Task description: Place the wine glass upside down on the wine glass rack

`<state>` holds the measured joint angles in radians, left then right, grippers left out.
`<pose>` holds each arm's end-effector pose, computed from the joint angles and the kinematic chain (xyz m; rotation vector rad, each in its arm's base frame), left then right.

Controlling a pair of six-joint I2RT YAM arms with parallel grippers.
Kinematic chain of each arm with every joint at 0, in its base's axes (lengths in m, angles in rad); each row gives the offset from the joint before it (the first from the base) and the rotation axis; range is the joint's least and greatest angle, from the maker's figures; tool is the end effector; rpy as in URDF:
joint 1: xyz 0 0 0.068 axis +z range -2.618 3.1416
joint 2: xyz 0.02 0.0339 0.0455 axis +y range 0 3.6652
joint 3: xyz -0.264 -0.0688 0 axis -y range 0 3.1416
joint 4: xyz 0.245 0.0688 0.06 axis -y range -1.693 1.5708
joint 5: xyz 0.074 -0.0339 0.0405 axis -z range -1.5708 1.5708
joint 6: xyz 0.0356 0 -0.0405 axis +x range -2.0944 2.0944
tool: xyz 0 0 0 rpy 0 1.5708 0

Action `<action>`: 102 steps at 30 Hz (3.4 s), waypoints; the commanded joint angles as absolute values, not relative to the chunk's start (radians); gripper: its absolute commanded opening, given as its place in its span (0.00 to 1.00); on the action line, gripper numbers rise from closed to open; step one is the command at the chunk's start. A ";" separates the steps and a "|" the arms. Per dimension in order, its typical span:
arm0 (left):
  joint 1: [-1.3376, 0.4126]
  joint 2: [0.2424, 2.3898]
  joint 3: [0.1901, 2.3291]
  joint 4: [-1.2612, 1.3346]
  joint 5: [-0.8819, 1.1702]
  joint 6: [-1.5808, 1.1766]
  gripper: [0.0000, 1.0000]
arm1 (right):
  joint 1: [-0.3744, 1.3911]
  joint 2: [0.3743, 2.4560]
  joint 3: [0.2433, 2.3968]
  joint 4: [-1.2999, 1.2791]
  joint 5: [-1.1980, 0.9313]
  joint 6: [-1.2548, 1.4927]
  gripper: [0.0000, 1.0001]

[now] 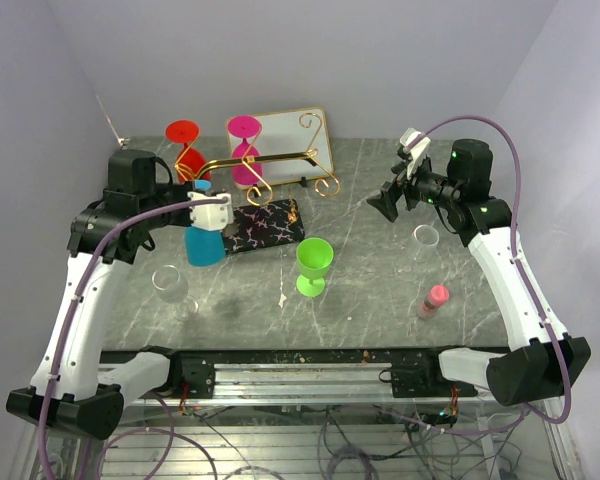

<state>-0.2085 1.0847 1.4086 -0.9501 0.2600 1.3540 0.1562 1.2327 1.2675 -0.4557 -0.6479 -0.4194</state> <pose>0.1915 -0.0499 0.4182 1.6471 1.4530 0.3660 0.2620 0.0630 0.3892 -0.9289 1.6922 0.4675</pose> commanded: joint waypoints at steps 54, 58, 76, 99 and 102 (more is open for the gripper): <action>-0.216 1.019 1.347 -1.016 0.125 1.318 0.19 | 0.148 1.229 1.252 -0.447 -0.683 -0.436 1.00; -0.216 1.016 1.345 -1.021 0.121 1.322 0.20 | 0.149 1.229 1.249 -0.446 -0.682 -0.436 1.00; -0.216 1.009 1.340 -1.064 0.113 1.344 0.30 | 0.149 1.230 1.244 -0.442 -0.684 -0.437 1.00; -0.215 1.001 1.359 -1.123 0.118 1.368 0.57 | 0.147 1.233 1.243 -0.444 -0.690 -0.442 1.00; -0.216 1.001 1.378 -1.151 0.140 1.373 0.64 | 0.149 1.235 1.240 -0.443 -0.696 -0.448 1.00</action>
